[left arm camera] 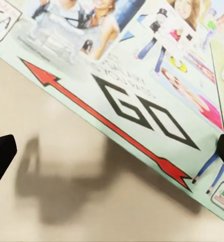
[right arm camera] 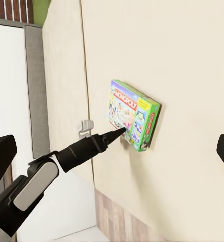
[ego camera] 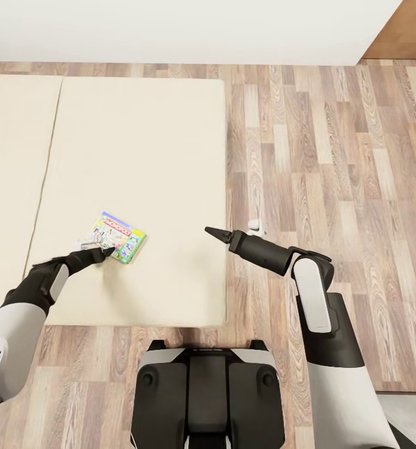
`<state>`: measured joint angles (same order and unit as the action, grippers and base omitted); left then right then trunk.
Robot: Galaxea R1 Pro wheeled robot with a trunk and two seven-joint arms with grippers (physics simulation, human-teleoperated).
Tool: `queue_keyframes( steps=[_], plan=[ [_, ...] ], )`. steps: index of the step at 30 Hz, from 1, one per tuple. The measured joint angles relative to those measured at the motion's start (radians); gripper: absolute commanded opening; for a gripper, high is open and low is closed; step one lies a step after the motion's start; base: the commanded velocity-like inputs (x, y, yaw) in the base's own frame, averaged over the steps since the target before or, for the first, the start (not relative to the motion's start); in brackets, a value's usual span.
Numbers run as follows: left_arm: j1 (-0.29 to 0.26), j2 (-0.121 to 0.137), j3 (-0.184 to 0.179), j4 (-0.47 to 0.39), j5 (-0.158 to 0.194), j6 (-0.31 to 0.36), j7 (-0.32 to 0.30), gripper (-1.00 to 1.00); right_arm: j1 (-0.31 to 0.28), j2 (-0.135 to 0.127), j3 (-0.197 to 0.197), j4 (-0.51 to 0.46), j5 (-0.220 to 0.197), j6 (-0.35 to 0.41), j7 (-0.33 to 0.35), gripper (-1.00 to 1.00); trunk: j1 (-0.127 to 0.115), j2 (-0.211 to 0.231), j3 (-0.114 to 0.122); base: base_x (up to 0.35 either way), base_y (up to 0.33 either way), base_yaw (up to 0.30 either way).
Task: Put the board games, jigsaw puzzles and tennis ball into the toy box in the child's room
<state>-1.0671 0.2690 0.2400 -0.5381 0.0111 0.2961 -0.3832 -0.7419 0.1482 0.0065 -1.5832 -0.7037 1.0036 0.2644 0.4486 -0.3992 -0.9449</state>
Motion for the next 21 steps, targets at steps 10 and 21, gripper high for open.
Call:
queue_keyframes(
  steps=[10,21],
  plan=[
    [-0.013,-0.003,0.002,0.006,0.001,-0.006,0.033,1.00,0.000,0.001,0.002,0.000,0.001,-0.001,-0.001,1.00,0.000,0.000,0.000,0.000,0.000,0.000],
    [-0.013,0.002,-0.001,-0.005,-0.001,-0.008,0.016,1.00,0.000,0.002,0.003,0.020,0.003,-0.002,-0.001,1.00,-0.002,0.000,-0.009,0.000,0.000,0.000]
  ],
)
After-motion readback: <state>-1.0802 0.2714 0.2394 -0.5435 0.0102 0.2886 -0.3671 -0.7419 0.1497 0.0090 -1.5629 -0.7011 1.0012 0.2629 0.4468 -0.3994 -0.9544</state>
